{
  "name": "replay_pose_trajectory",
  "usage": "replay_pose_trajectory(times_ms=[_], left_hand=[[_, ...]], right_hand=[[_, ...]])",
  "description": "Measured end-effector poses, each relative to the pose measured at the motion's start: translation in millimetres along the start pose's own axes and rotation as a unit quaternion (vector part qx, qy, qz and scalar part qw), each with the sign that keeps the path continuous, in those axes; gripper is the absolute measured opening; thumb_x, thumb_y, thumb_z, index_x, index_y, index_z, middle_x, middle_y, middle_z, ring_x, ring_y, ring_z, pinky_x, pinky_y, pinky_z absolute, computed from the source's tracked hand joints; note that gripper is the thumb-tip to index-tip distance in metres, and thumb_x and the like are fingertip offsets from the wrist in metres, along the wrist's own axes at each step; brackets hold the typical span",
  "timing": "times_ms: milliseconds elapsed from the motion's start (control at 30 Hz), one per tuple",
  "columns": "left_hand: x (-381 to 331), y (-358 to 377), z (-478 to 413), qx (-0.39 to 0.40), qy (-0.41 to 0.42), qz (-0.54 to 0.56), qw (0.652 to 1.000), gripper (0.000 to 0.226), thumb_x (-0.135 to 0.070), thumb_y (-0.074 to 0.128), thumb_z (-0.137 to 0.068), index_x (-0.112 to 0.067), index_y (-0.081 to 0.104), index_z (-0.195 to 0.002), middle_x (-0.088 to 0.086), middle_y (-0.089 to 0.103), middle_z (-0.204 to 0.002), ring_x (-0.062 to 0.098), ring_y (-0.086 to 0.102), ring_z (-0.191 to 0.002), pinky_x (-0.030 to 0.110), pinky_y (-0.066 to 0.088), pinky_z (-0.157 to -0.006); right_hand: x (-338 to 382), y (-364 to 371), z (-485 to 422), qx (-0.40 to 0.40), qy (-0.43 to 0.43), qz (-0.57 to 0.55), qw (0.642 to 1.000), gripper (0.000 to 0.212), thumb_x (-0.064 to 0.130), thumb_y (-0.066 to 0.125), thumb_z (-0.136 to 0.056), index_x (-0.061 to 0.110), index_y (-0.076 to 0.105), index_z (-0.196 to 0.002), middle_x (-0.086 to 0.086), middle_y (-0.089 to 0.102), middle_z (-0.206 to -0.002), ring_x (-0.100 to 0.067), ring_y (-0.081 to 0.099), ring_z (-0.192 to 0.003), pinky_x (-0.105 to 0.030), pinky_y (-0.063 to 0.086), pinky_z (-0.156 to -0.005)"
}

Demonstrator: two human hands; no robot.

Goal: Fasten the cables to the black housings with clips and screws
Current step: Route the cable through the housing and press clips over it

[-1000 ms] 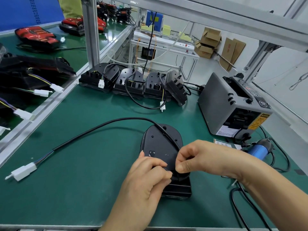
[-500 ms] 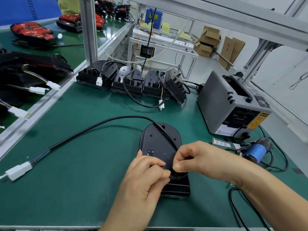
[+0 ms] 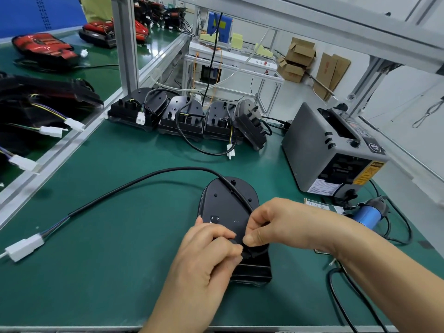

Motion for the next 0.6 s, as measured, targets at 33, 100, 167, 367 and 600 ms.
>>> replay_pose_trajectory(times_ms=[33, 100, 167, 367, 600], left_hand=[[-1, 0, 0, 0.002, -0.004, -0.005, 1.000, 0.008, -0.032, 0.059, -0.083, -0.026, 0.062, -0.080, -0.013, 0.060, -0.095, 0.009, 0.055, -0.101, 0.032, 0.028, -0.112], [-4, 1, -2, 0.009, -0.023, -0.028, 0.999, 0.020, -0.041, 0.064, -0.074, -0.022, 0.062, -0.076, -0.013, 0.060, -0.090, 0.004, 0.052, -0.098, 0.026, 0.025, -0.111], [-8, 5, -4, 0.018, -0.054, -0.061, 0.996, 0.034, -0.053, 0.066, -0.063, -0.022, 0.057, -0.073, -0.013, 0.056, -0.082, 0.000, 0.046, -0.096, 0.014, 0.019, -0.110], [-11, 14, -6, -0.011, -0.048, -0.126, 0.991, 0.034, -0.033, 0.077, -0.065, -0.018, 0.048, -0.071, -0.010, 0.044, -0.071, 0.007, 0.039, -0.079, 0.016, 0.020, -0.110], [-9, 14, -5, -0.016, -0.001, -0.126, 0.992, 0.015, -0.035, 0.059, -0.075, -0.026, 0.047, -0.077, -0.010, 0.045, -0.074, 0.010, 0.046, -0.077, 0.038, 0.031, -0.107]], right_hand=[[1, 0, -1, 0.002, 0.004, 0.005, 1.000, 0.016, 0.039, 0.072, -0.079, 0.028, 0.066, -0.068, 0.020, 0.057, -0.056, 0.004, 0.048, -0.055, -0.017, 0.038, -0.061], [2, -1, -1, 0.003, 0.009, 0.009, 1.000, 0.017, 0.040, 0.072, -0.079, 0.029, 0.065, -0.068, 0.020, 0.057, -0.056, 0.004, 0.048, -0.056, -0.018, 0.038, -0.062], [2, -1, -1, 0.002, 0.012, 0.014, 1.000, 0.018, 0.041, 0.072, -0.079, 0.028, 0.065, -0.069, 0.018, 0.057, -0.059, 0.001, 0.050, -0.060, -0.019, 0.041, -0.064], [6, -1, 1, 0.005, 0.016, 0.028, 0.999, 0.020, 0.043, 0.071, -0.078, 0.024, 0.066, -0.078, 0.011, 0.061, -0.074, -0.007, 0.054, -0.072, -0.027, 0.046, -0.072], [4, 2, -1, 0.006, 0.006, 0.006, 1.000, 0.018, 0.040, 0.072, -0.078, 0.027, 0.061, -0.071, 0.014, 0.057, -0.070, -0.005, 0.049, -0.067, -0.023, 0.040, -0.065]])
Point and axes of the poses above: each hand's wrist, its own z-axis away from the middle knuckle, its own y-axis out of the palm, x = y × z, the point moved 2 cm from there along -z, towards the middle knuckle
